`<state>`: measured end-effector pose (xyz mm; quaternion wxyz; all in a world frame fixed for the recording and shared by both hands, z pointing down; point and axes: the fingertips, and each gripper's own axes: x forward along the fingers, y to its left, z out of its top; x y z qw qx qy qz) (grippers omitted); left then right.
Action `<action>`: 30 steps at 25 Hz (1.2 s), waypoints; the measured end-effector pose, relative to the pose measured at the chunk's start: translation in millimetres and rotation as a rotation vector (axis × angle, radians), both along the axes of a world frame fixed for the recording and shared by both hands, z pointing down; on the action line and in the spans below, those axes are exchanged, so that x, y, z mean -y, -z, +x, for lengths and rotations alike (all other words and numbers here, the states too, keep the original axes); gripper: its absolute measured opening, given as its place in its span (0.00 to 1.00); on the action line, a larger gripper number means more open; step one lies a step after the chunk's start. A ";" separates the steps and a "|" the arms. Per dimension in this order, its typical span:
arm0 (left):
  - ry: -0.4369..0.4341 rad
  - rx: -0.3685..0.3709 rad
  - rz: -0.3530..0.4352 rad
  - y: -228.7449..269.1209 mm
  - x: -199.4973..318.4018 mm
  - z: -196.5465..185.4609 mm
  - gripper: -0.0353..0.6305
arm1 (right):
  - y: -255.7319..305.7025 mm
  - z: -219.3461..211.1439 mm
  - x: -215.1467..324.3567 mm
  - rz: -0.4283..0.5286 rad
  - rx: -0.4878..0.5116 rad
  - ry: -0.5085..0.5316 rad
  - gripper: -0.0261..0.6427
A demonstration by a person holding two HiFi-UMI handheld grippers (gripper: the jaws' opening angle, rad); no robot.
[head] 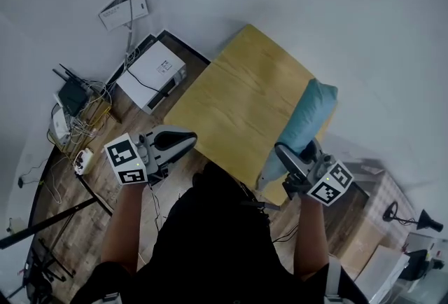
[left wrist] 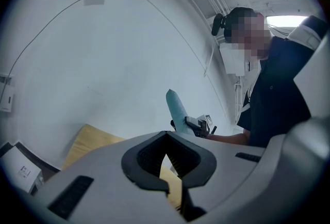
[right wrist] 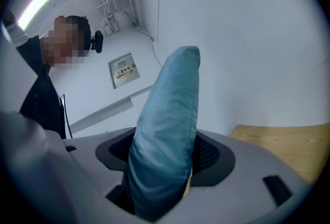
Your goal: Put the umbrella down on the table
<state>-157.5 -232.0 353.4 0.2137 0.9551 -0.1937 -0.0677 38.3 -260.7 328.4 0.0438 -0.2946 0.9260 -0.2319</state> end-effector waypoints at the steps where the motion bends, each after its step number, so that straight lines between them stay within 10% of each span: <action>1: -0.001 0.008 -0.003 -1.6 6.6 0.6 0.07 | -2.0 0.1 6.3 -0.001 -0.004 -0.002 0.51; 30: -0.131 0.232 -0.090 -98.8 229.6 43.5 0.07 | -131.7 -5.0 232.0 -0.167 -0.403 -0.005 0.51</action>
